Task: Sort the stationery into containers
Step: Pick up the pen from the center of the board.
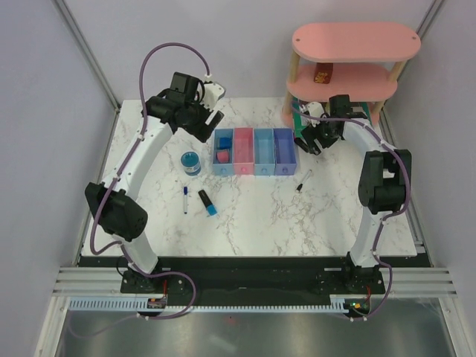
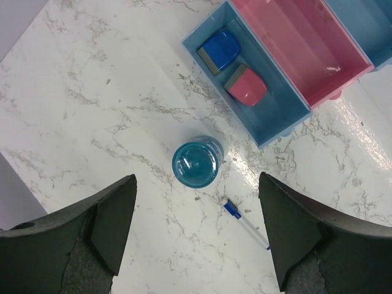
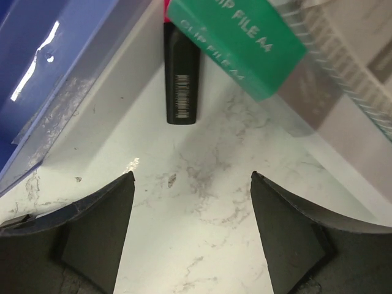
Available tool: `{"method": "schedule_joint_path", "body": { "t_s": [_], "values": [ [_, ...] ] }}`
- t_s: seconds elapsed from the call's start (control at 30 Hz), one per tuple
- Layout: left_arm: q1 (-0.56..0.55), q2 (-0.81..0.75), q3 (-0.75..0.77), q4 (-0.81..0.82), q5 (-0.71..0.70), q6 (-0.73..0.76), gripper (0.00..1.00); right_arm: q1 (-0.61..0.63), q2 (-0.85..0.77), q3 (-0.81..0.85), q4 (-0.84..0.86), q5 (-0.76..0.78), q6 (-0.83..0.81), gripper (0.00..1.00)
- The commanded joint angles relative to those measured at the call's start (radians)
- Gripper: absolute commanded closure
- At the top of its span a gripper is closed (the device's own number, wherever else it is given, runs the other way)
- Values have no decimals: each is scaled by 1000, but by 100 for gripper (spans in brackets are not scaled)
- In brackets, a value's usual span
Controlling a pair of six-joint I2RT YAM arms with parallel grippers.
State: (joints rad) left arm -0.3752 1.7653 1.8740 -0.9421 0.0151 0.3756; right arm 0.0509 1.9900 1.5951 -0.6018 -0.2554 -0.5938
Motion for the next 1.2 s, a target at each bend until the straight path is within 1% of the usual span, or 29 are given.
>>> {"method": "schedule_joint_path", "body": {
  "t_s": [0.0, 0.13, 0.33, 0.73, 0.8, 0.83, 0.93, 0.97, 1.03, 1.07, 1.13, 1.17],
  "values": [
    [9, -87, 1, -56, -56, 35, 12, 12, 65, 100, -23, -82, -38, 18],
    [21, -110, -3, -76, -72, 46, 12, 12, 139, 140, -15, -88, -29, 22],
    [29, -122, -1, -90, -81, 49, 12, 12, 217, 209, -10, -94, -17, 24],
    [36, -122, 11, -100, -98, 62, 11, 30, 319, 282, -15, -107, -41, 27],
    [35, -122, 14, -103, -99, 65, 11, 32, 334, 289, -18, -107, -40, 29],
    [36, -124, 14, -103, -101, 68, 11, 33, 339, 295, -19, -108, -38, 31],
    [41, -122, 13, -106, -103, 72, 11, 37, 355, 302, -24, -110, -40, 40],
    [42, -122, 11, -106, -101, 74, 11, 38, 360, 304, -29, -108, -40, 46],
    [45, -127, -1, -109, -96, 74, 11, 38, 365, 302, -39, -107, -41, 52],
    [45, -130, -9, -109, -89, 75, 11, 38, 366, 299, -44, -102, -44, 59],
    [47, -139, -38, -107, -86, 78, 11, 38, 363, 273, -53, -85, -49, 65],
    [47, -144, -48, -107, -80, 77, 11, 37, 354, 260, -52, -75, -55, 70]
  ]
}}
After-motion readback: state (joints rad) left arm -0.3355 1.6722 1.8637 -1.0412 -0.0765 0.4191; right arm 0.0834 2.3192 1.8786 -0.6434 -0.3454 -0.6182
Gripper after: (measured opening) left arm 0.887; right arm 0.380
